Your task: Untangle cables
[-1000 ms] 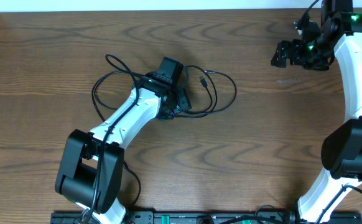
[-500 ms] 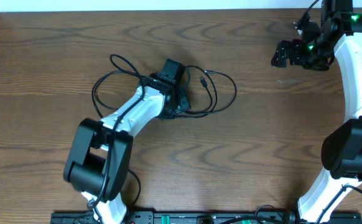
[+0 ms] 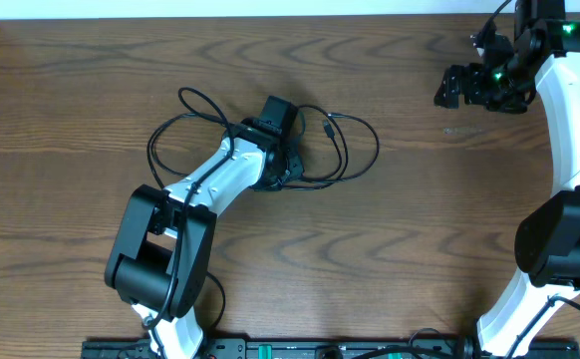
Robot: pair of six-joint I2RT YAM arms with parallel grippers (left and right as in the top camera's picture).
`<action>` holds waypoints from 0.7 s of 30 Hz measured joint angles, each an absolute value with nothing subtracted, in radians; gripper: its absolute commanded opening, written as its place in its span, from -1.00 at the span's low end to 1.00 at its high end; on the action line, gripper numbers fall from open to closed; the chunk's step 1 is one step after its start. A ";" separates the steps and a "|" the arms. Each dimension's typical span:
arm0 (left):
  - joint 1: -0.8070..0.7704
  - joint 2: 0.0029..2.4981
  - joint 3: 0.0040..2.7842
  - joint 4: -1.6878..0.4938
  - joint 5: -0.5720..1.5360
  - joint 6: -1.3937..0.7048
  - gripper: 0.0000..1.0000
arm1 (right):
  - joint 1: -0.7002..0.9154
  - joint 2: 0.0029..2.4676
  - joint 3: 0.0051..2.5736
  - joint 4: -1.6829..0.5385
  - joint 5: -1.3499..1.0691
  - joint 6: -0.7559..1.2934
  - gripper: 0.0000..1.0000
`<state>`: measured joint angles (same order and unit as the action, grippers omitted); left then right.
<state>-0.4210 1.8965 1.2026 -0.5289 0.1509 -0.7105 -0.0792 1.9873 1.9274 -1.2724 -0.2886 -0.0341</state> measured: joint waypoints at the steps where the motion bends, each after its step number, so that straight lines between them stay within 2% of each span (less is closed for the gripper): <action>1: -0.421 1.897 1.203 -0.529 0.151 -0.710 -0.20 | -0.079 1.987 1.927 -1.272 -0.289 -0.034 0.98; 5: -0.423 1.900 1.203 -0.527 0.151 -0.711 -0.20 | -0.079 1.987 1.927 -1.272 -0.289 -0.034 0.99; 7: -0.424 1.914 1.203 -0.524 0.151 -0.712 -0.27 | -0.079 1.987 1.927 -1.272 -0.289 -0.034 0.98; 11: -0.429 1.937 1.203 -0.518 0.151 -0.715 -0.56 | -0.079 1.987 1.927 -1.272 -0.289 -0.034 0.98; 12: -0.429 1.937 1.203 -0.517 0.151 -0.718 -0.81 | -0.079 1.987 1.927 -1.274 -0.289 -0.034 0.98; 21: -0.429 1.937 1.203 -0.508 0.151 -0.713 -0.85 | -0.079 1.987 1.927 -1.274 -0.289 -0.034 0.99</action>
